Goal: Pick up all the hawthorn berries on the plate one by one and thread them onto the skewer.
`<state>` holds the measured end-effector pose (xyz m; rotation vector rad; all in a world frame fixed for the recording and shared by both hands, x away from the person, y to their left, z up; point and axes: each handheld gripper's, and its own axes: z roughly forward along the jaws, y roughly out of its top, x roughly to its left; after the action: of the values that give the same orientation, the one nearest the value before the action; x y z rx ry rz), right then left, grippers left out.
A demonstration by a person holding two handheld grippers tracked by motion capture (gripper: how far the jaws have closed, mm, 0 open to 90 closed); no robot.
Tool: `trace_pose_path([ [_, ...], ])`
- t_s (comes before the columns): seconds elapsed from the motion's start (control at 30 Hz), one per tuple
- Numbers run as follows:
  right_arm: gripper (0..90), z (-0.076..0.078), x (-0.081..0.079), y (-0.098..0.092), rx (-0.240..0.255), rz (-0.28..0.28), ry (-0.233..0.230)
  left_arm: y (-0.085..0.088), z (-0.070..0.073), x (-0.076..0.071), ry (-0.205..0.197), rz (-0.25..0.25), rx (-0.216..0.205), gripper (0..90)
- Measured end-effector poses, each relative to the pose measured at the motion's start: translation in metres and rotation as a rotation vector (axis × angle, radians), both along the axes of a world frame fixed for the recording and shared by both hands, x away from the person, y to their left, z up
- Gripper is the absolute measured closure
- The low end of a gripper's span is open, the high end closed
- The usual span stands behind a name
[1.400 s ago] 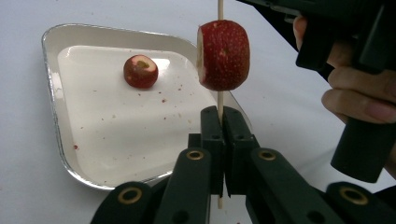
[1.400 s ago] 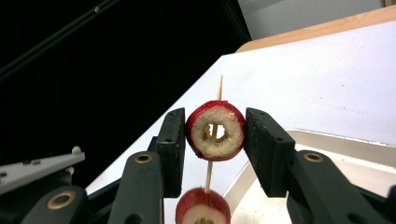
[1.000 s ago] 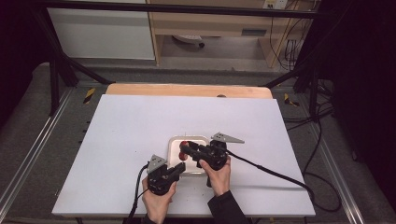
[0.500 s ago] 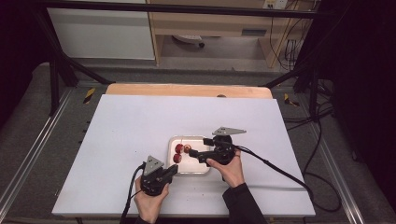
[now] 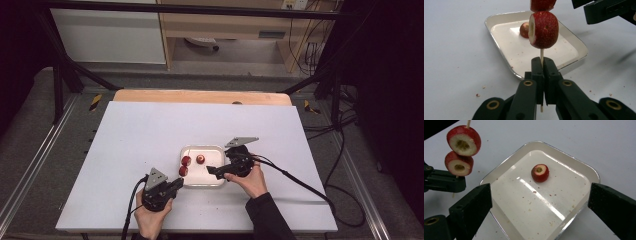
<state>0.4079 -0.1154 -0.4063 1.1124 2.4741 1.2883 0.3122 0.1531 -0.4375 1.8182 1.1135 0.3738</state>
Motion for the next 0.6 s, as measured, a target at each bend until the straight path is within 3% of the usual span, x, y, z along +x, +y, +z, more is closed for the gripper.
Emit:
trace_pose_path([
  [0.3,5.1,0.004,0.007,0.001,-0.039,-0.021,0.024,0.009,-0.001,0.000,-0.005,-0.015,0.007,88.0],
  [0.6,4.8,0.010,0.015,0.016,-0.087,-0.011,0.045,0.018,-0.002,-0.001,-0.013,-0.034,0.015,88.0],
])
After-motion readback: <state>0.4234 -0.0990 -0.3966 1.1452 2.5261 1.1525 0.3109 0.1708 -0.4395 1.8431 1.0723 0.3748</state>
